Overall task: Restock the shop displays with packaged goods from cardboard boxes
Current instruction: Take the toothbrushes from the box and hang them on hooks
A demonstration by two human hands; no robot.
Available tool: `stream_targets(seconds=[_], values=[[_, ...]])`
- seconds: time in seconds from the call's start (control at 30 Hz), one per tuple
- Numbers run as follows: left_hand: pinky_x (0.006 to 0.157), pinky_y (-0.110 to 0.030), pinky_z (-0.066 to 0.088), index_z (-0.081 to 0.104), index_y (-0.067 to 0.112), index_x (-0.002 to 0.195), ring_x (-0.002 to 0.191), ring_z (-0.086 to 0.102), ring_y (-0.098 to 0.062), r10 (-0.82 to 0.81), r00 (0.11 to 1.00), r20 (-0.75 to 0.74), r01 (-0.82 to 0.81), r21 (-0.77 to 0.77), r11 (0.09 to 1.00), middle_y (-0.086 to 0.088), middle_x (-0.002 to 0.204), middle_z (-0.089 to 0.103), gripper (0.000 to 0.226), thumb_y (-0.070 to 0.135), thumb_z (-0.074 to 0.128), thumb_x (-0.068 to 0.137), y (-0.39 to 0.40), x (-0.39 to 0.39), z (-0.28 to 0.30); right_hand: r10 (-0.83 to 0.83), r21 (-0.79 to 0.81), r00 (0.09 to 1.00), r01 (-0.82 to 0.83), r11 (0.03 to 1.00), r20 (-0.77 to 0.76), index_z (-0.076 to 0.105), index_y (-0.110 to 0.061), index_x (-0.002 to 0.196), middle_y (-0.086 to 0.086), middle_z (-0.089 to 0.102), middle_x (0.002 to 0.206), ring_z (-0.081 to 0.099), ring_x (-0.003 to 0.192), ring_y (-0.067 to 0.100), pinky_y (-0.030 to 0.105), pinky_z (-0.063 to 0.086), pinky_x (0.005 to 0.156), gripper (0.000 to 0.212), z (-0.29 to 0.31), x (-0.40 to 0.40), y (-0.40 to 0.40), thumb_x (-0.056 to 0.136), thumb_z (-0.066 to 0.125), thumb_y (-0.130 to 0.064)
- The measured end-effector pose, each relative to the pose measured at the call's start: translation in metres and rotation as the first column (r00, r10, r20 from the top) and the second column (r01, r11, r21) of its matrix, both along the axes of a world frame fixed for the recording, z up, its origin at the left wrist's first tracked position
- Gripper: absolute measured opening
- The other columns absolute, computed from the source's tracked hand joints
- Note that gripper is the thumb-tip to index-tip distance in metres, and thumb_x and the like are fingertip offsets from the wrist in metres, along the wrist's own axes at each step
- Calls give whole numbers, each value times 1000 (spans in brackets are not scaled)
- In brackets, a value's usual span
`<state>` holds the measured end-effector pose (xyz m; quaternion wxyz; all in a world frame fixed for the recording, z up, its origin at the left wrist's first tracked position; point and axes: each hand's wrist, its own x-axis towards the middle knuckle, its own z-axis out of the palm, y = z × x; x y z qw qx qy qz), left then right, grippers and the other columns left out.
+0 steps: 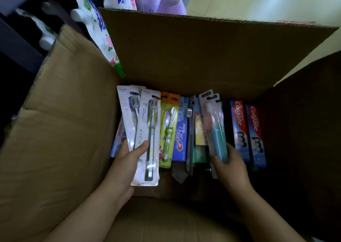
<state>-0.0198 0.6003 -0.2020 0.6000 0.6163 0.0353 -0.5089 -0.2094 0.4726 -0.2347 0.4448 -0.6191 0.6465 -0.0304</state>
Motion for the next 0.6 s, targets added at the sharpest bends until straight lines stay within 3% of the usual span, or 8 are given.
stream_targets(seconds=[0.1, 0.2, 0.27, 0.33, 0.43, 0.5, 0.6], values=[[59, -32, 59, 60, 29, 106, 69, 73, -20, -13, 1000, -6, 13, 4, 1000, -2, 85, 76, 24, 10, 51, 95, 1, 0, -2, -48, -146, 992, 30, 989, -118, 27, -21, 147, 8, 43, 137, 46, 127, 27, 49, 49, 97, 74, -8, -1, 2, 85, 67, -24], [63, -34, 59, 59, 26, 113, 74, 73, -24, -16, 1000, -4, 17, 8, 1000, -6, 90, 75, 25, 12, 51, 95, 1, 0, -2, 8, -285, 942, -110, 952, -336, 17, -21, 150, 11, 27, 146, 28, 137, 31, 50, 36, 109, 84, 1, -1, 2, 85, 67, -30], [61, -33, 59, 59, 23, 114, 72, 73, -22, -18, 1000, -8, 18, 1, 1000, -6, 87, 75, 24, 12, 51, 94, 0, 0, -1, 99, -348, 914, -248, 904, -394, 20, -20, 149, 8, 22, 147, 20, 138, 28, 47, 25, 112, 79, 12, 3, 6, 86, 66, -30], [60, -33, 59, 58, 22, 116, 71, 73, -22, -27, 1000, -15, 27, -6, 1000, -7, 87, 75, 25, 12, 51, 94, -1, -1, 1, 245, -400, 903, -382, 833, -352, 38, -18, 139, 7, 38, 136, 36, 128, 24, 36, 36, 101, 57, 18, 11, 14, 88, 63, -28], [57, -31, 59, 58, 22, 116, 70, 73, -20, -28, 999, -39, 27, -11, 1000, -5, 87, 76, 26, 11, 53, 93, -1, -2, 1, 398, -226, 880, -455, 861, -258, 54, -15, 118, 6, 62, 109, 61, 99, 24, 28, 42, 70, 25, 15, 31, 24, 96, 51, -27], [56, -30, 58, 58, 22, 118, 73, 73, -21, -28, 998, -51, 27, -14, 1000, -5, 90, 75, 29, 11, 54, 92, 0, -2, 2, 388, -70, 880, -421, 905, -275, 56, -10, 113, 11, 66, 105, 63, 95, 28, 29, 43, 68, 23, 5, 43, 23, 97, 48, -25], [61, -32, 58, 58, 23, 122, 83, 73, -23, -38, 999, -31, 37, -22, 999, -5, 101, 74, 35, 13, 58, 89, 1, -1, 3, 330, 3, 906, -342, 940, -264, 58, -6, 104, 13, 66, 102, 63, 92, 29, 26, 37, 63, 18, -6, 54, 20, 97, 50, -21]])
